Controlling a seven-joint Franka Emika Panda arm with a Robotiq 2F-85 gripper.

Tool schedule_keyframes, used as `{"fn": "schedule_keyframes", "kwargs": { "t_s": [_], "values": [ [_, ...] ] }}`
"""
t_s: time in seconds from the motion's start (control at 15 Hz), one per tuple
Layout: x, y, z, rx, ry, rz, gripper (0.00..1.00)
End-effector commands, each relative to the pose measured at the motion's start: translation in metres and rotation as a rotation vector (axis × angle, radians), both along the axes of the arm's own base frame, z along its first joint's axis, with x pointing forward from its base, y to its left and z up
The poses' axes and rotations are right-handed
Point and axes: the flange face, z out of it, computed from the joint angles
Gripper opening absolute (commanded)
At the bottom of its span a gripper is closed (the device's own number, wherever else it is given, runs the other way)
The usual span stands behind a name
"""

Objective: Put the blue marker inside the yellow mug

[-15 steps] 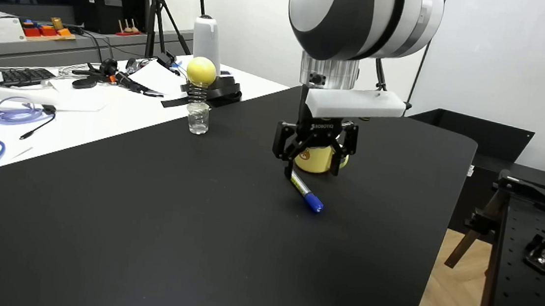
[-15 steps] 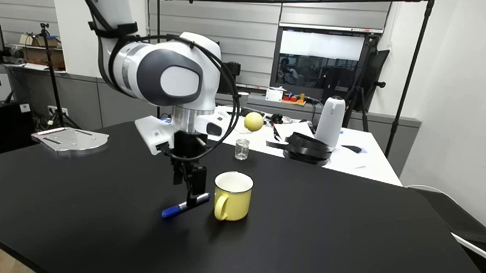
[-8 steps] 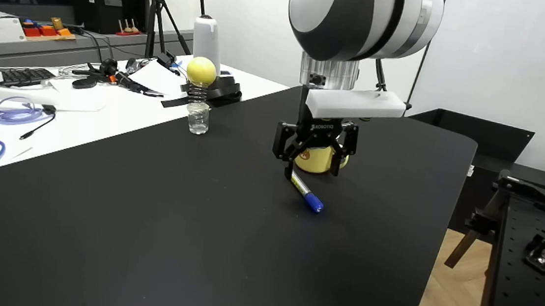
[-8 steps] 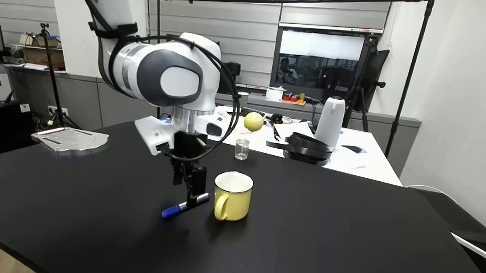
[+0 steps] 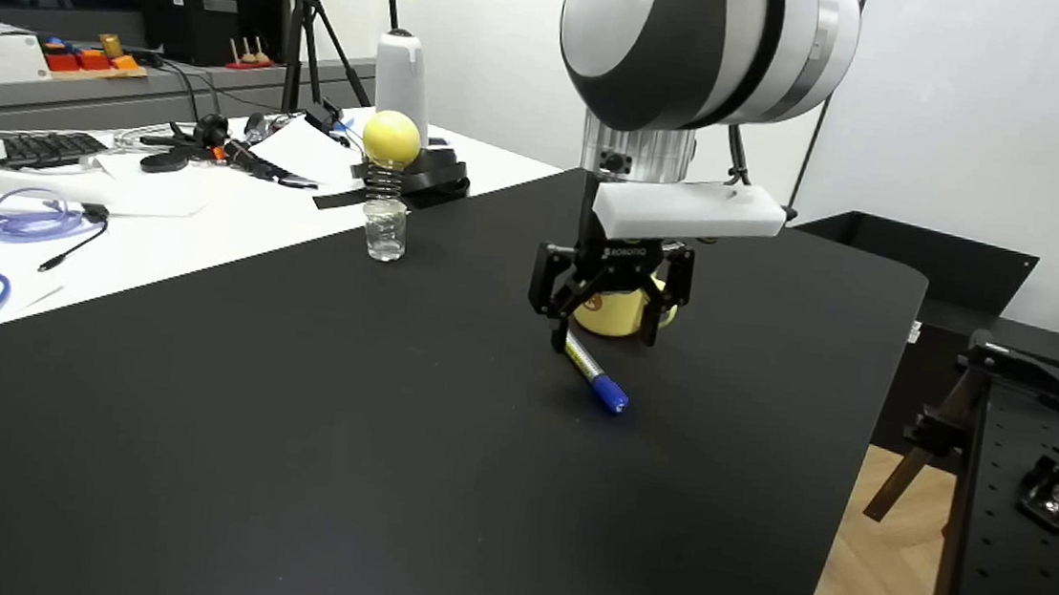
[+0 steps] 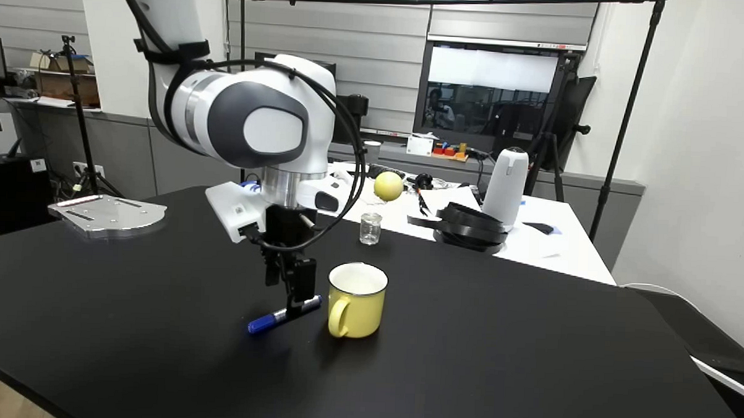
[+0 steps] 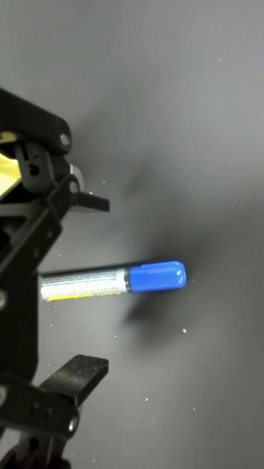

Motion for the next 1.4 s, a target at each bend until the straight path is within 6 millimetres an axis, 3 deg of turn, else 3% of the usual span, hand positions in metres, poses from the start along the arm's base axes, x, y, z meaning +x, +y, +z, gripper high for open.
{"fn": "schedule_keyframes", "kwargs": {
  "t_s": [0.0, 0.2, 0.27, 0.4, 1.0, 1.07, 1.33],
  "values": [
    [0.005, 0.003, -0.011, -0.011, -0.022, 0.005, 1.00],
    [0.004, 0.007, -0.019, -0.002, -0.018, -0.010, 1.00],
    [0.004, 0.009, -0.021, 0.003, -0.021, -0.004, 0.75],
    [0.005, 0.010, -0.022, 0.002, -0.033, -0.004, 0.69],
    [0.012, 0.001, -0.017, 0.005, -0.087, -0.033, 0.05],
    [0.012, -0.001, -0.016, 0.005, -0.090, -0.037, 0.01],
    [0.011, -0.002, -0.005, 0.012, -0.106, -0.030, 0.05]
  ]
}}
